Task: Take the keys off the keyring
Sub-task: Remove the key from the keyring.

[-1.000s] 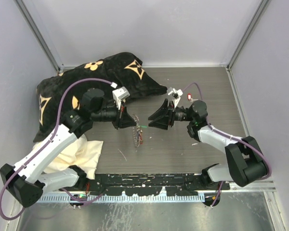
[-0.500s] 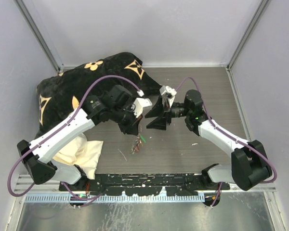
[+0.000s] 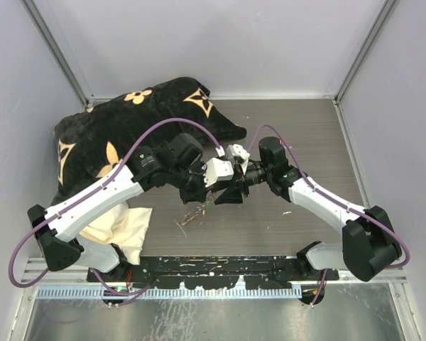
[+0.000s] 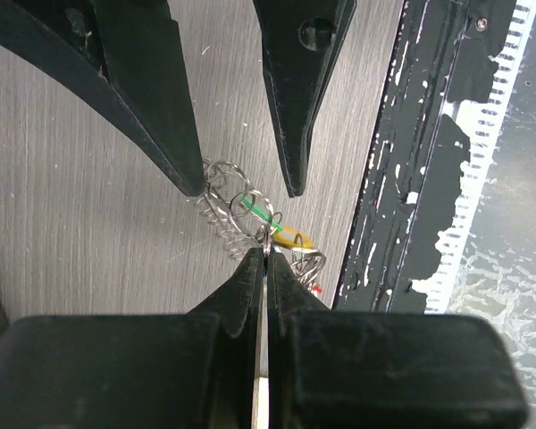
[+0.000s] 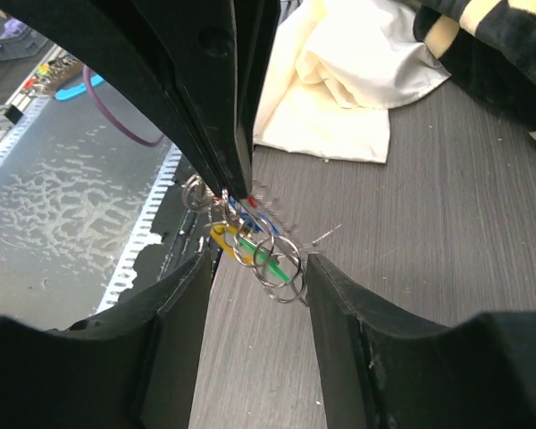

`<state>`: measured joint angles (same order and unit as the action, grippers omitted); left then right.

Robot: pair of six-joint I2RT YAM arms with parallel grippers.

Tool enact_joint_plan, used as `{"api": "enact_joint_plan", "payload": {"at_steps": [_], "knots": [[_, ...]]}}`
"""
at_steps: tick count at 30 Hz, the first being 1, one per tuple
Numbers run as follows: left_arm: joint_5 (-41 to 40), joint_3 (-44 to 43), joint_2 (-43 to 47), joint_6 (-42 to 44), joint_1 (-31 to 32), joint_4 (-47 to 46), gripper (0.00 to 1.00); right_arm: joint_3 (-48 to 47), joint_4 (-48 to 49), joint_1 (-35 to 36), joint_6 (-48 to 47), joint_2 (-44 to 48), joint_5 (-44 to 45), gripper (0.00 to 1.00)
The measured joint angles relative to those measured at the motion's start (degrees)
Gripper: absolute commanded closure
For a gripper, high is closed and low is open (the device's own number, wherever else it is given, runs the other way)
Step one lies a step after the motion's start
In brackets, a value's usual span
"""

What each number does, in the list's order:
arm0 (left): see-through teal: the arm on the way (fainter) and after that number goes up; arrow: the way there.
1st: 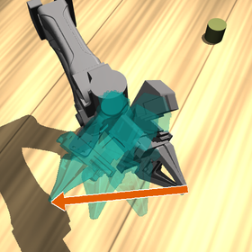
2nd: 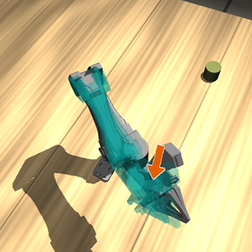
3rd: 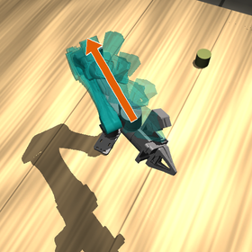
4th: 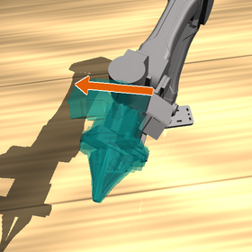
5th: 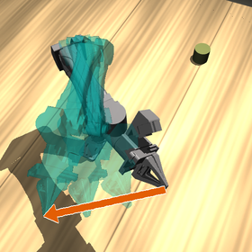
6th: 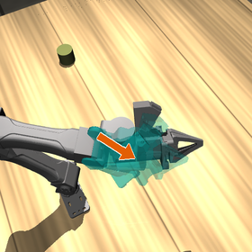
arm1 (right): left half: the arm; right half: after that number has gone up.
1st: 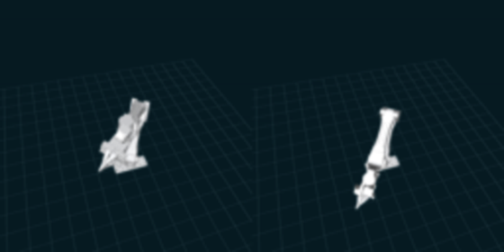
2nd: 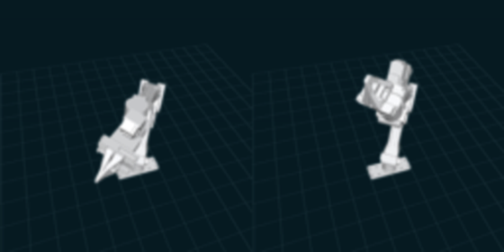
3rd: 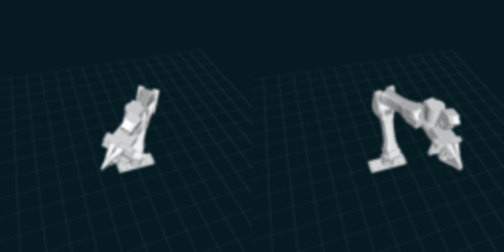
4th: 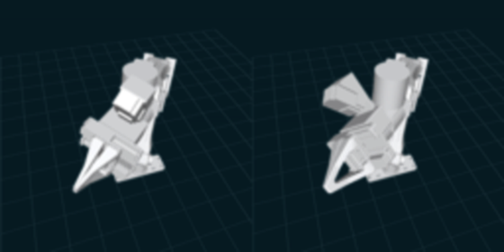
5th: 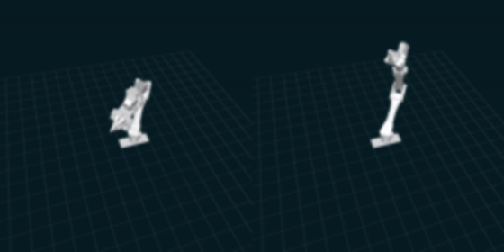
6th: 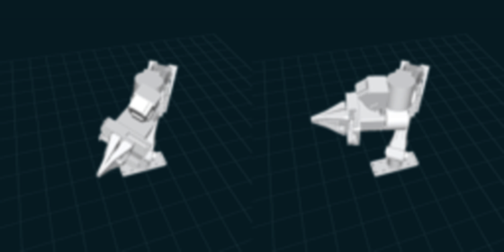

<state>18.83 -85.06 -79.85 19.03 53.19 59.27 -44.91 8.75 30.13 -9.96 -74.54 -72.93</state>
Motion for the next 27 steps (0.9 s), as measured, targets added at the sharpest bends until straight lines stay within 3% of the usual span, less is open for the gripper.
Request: {"api": "enact_joint_plan", "payload": {"at_steps": [15, 20, 24, 27], "knots": [[2.2, 2.4, 0.1, -0.9, 0.0, -6.1, 1.0, -1.7, 4.0, -0.7, 8.6, 0.9, -1.4, 0.5], [2.4, 4.0, 0.4, -2.1, 0.0, -7.5, 1.0, -6.1, -4.4, -2.2, 2.5, 2.0, -2.1, 0.49], [2.5, 4.9, 0.7, -3.1, 0.0, -8.9, 1.0, -9.0, -13.1, -2.4, -5.7, 2.7, -2.3, 0.61], [2.8, 5.0, 1.0, -3.3, 0.0, -9.8, 1.0, -8.9, -16.9, -1.9, -9.2, 2.9, -2.0, 0.62]]}}
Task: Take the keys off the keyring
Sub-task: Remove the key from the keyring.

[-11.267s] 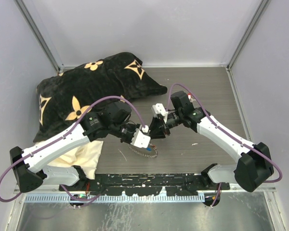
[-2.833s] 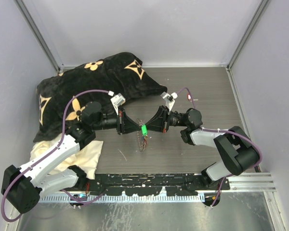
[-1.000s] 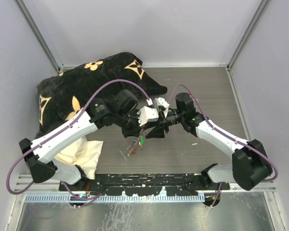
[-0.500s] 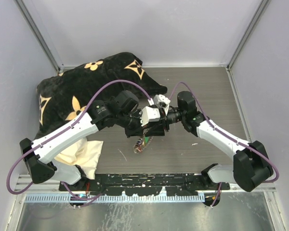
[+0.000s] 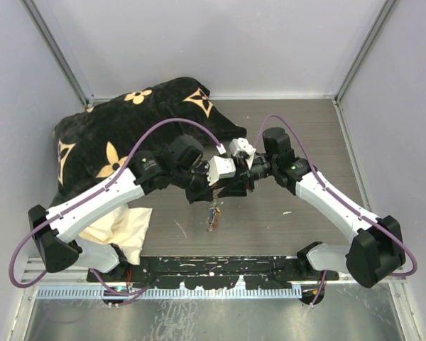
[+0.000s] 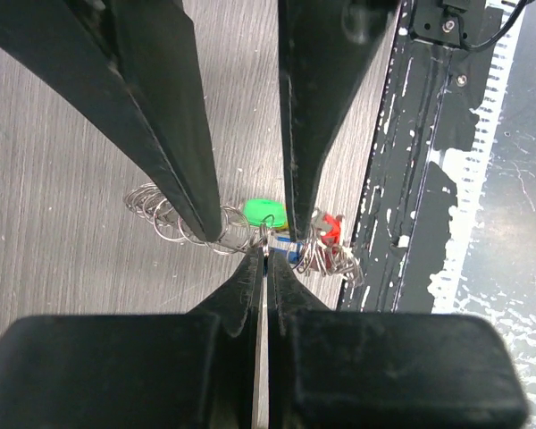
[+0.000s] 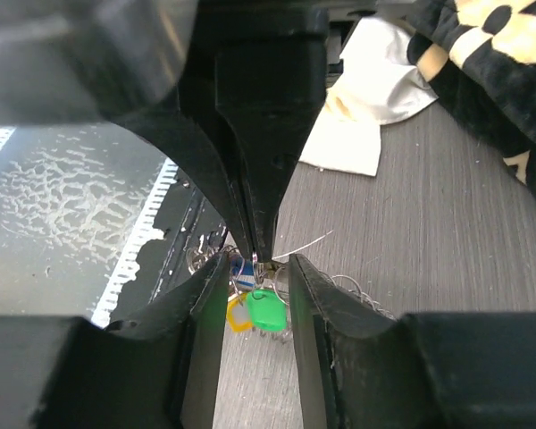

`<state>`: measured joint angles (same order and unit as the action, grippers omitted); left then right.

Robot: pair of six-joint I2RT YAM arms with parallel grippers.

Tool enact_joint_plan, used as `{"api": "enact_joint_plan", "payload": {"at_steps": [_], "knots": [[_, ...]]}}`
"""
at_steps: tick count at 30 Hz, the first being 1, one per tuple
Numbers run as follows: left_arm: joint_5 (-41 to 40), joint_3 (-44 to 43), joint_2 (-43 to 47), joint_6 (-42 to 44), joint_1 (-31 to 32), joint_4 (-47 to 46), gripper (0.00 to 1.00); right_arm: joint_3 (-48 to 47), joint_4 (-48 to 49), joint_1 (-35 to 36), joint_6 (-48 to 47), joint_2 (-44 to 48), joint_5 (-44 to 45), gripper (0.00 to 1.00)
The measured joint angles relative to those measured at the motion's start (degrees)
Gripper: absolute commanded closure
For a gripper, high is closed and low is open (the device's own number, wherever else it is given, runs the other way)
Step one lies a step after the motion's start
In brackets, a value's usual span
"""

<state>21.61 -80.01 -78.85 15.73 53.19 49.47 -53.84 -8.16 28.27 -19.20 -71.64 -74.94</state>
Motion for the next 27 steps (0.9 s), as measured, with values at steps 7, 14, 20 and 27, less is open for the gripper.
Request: {"api": "enact_joint_plan", "payload": {"at_steps": [7, 14, 20, 27], "knots": [[1.0, 0.4, 0.4, -0.1, 0.0, -1.0, 1.0, 0.1, -3.5, 1.2, -4.0, 0.0, 1.8, 0.63], [1.4, 0.5, 0.4, -0.1, 0.0, -1.3, 1.0, 0.4, -4.2, 1.5, -6.0, 0.0, 3.0, 0.66], [1.5, 0.8, 0.7, 0.0, 0.0, -1.3, 1.0, 0.5, -5.2, 1.9, -7.0, -0.2, 3.3, 0.68], [1.7, 1.1, 1.3, 0.1, 0.1, -1.2, 1.0, 0.5, -7.6, 2.7, -9.6, -0.4, 3.9, 0.67]]}}
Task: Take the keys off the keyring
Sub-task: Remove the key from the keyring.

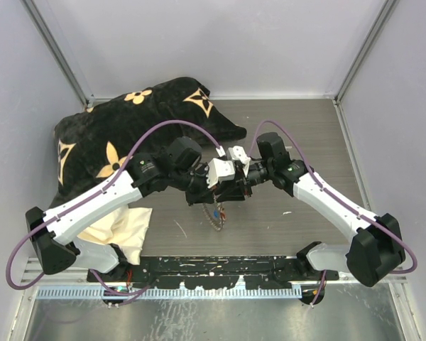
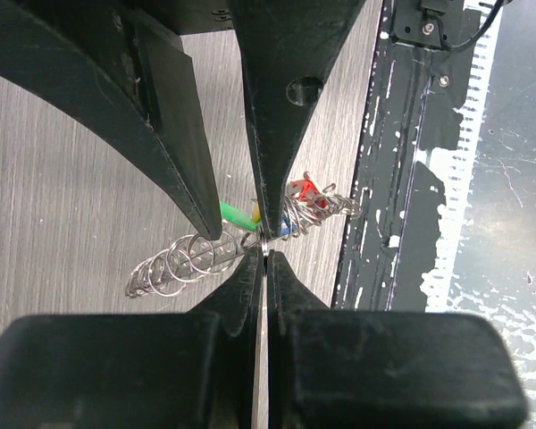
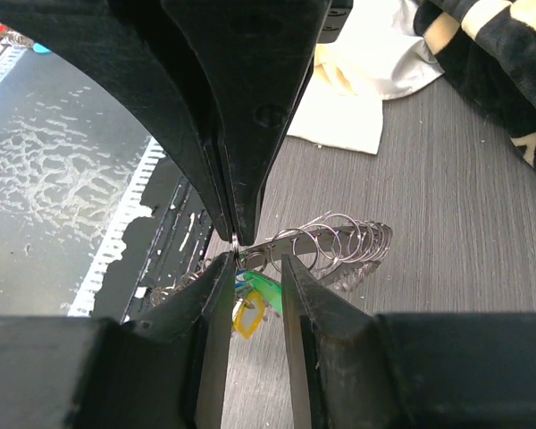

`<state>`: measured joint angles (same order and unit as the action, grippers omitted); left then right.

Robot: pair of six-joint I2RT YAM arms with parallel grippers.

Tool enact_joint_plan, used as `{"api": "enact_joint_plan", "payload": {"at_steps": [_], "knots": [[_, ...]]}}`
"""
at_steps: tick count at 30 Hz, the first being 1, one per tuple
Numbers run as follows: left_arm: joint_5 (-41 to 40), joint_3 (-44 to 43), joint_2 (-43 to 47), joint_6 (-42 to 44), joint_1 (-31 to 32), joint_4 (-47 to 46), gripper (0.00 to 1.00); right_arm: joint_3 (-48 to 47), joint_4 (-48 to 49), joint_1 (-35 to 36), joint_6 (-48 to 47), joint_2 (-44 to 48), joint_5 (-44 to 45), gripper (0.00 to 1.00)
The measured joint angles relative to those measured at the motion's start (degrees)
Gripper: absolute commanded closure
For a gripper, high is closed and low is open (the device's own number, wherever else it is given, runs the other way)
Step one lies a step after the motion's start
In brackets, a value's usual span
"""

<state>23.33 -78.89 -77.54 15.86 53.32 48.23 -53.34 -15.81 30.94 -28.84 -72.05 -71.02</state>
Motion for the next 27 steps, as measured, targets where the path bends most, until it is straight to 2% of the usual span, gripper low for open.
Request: {"api": "enact_joint_plan", "payload": {"at_steps": [7, 15, 18, 22, 27], "knots": [[0.1, 0.5, 0.5, 0.0, 0.2, 0.0, 1.0, 0.0, -1.4, 0.9, -1.0, -0.2, 0.4, 0.74], [0.1, 0.9, 0.5, -0.2, 0.2, -0.9, 1.0, 0.0, -2.1, 1.6, -1.2, -0.6, 1.3, 0.74], [0.1, 1.2, 0.6, -0.5, 0.2, -1.5, 1.0, 0.0, -1.8, 1.6, -0.5, -0.6, 1.5, 0.81], [-0.2, 1.5, 0.8, -1.5, 0.2, -2.3, 1.0, 0.0, -1.3, 1.6, 1.7, -0.6, 1.7, 0.98], [-0.7, 2.4, 1.1, -2.1, 0.1, -3.4, 1.0, 0.0, -1.5, 1.6, 3.6, -0.6, 2.0, 0.99]]}}
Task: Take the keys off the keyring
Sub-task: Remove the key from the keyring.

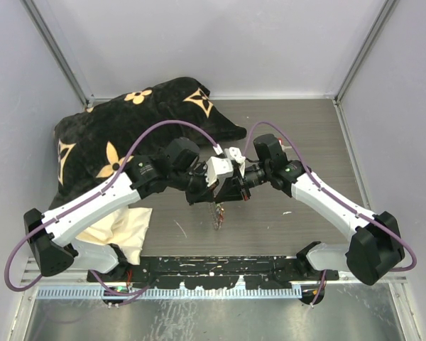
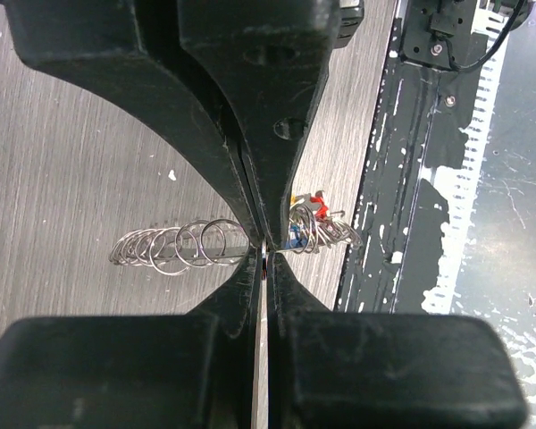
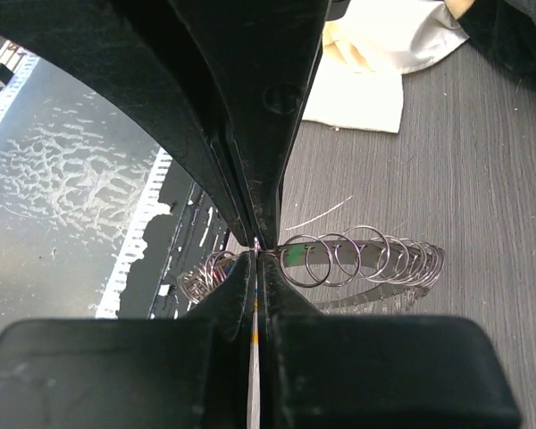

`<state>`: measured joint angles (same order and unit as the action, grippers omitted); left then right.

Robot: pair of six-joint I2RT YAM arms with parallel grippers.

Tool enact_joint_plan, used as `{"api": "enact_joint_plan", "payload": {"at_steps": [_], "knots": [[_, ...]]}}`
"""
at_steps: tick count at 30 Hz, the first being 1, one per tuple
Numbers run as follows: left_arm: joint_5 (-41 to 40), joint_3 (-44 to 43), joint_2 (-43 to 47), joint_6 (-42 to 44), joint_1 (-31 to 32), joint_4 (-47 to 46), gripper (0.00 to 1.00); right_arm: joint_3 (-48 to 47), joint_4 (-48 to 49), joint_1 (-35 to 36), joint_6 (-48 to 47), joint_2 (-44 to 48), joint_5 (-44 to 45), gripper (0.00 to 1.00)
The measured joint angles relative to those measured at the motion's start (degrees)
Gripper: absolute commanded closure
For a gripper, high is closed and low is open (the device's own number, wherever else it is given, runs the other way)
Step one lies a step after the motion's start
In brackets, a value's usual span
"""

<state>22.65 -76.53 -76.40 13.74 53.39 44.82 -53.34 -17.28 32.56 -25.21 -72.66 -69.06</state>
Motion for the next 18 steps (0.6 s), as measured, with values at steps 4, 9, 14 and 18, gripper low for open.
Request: {"api": "enact_joint_plan", "payload": {"at_steps": [4, 9, 14, 18], "knots": [[-0.2, 1.3, 1.0, -1.4, 0.0, -1.6, 0.89, 0.0, -0.1, -0.2, 0.1, 0.0, -0.3, 0.99], [-1.1, 7.7, 5.8, -5.5, -0.3, -9.2, 0.57, 0.0, 1.1, -0.9, 0.0, 0.0, -1.9, 0.99], [-3.2, 20.0, 17.8, -11.5, -0.7, -21.7, 0.44, 0.0, 2.9, -1.5, 1.0, 0.0, -3.4, 0.99], [-4.6, 32.9, 30.5, -16.6, -0.8, -36.7, 0.41, 0.0, 3.3, -2.1, 1.3, 0.0, -4.6, 0.99]]}}
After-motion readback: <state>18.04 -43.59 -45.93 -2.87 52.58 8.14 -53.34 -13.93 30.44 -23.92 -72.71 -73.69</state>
